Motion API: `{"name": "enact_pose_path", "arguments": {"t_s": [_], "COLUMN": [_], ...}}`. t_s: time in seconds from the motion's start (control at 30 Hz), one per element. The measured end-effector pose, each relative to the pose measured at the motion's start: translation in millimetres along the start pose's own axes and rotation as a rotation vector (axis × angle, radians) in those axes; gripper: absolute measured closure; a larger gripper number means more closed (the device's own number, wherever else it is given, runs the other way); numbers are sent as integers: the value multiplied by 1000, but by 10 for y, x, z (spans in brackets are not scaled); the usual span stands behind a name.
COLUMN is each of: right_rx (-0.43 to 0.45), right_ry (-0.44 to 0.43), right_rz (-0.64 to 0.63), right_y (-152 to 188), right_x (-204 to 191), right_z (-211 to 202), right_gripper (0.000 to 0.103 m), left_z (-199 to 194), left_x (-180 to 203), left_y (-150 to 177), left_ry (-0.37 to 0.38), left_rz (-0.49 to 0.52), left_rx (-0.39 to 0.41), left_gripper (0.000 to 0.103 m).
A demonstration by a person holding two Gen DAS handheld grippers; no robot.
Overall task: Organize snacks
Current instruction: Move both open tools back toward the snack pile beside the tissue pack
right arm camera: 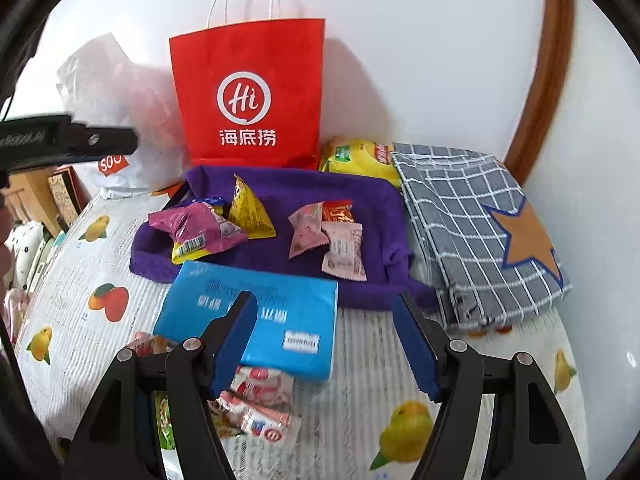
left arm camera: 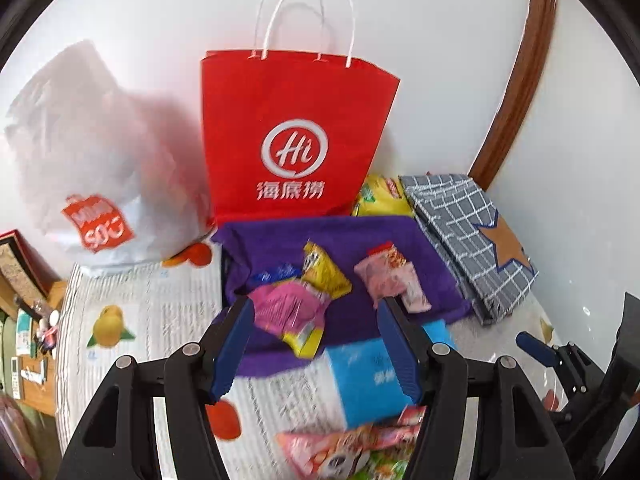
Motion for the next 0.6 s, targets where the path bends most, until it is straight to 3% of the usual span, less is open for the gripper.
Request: {"name": "enact_pose_path", "arguments": {"t_s": [0.43, 0.6], "right_rx": [-67, -89], "right_ry": [14, 9], "right_rz": [20, -32], "right_y": [341, 495], "right_x": [-47, -103], "right_z": [-127, -2], "right_gripper": [33, 33], "left_z": [-163, -92], "left_x": [-343, -407], "left_y": [509, 674], "left_ry": [1, -12], "left_rz": [-84, -117], "left_rx": [-38, -51], "left_gripper": [41, 41]}}
Point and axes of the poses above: each gripper's, at about its wrist camera, not at the fingertips, and z roughly the way its jaws point, x to its right, y to its underside, the point moved 3 cm from there along z, roughly the way its jaws point, and after that the axes turned 8 degrees about y, right-handed, at the moved point
